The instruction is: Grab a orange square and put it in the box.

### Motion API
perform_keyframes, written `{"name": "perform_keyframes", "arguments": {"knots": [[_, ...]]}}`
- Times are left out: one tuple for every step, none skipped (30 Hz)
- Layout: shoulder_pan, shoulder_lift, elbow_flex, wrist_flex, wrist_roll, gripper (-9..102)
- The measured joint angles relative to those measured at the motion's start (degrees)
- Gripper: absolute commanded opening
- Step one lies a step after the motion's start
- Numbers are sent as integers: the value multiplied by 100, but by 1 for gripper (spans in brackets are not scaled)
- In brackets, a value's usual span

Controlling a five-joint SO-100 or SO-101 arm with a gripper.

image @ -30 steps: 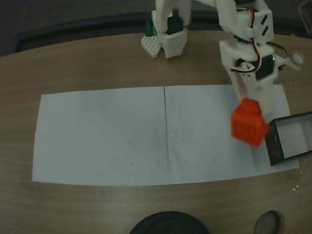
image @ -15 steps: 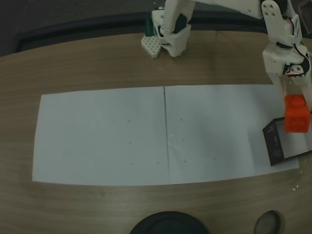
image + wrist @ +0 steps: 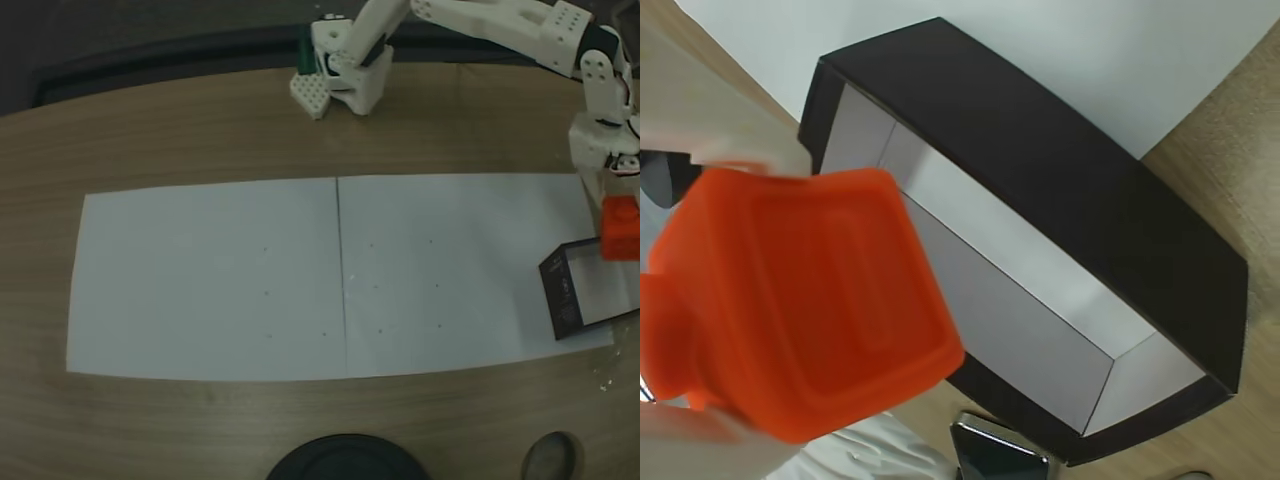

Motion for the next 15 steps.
{"name": "perform_keyframes", "arguments": {"knots": [[-35,0,0,0,0,11],[-88,0,0,0,0,11],[-149,0,0,-26,0,11],[-211,0,0,-53,0,11],[-255,0,0,-79,-9,11],[-255,0,0,-105,-9,11],[-246,0,0,-141,-9,11],[-202,0,0,-176,-9,11],[-158,0,0,-229,-9,11],[-114,-18,0,-290,-9,11],[-70,-35,0,-360,-9,11],[-18,-62,0,-439,-9,11],[35,-105,0,-519,-9,11],[79,-158,0,-598,-9,11],[123,-220,0,-677,-9,11]]}}
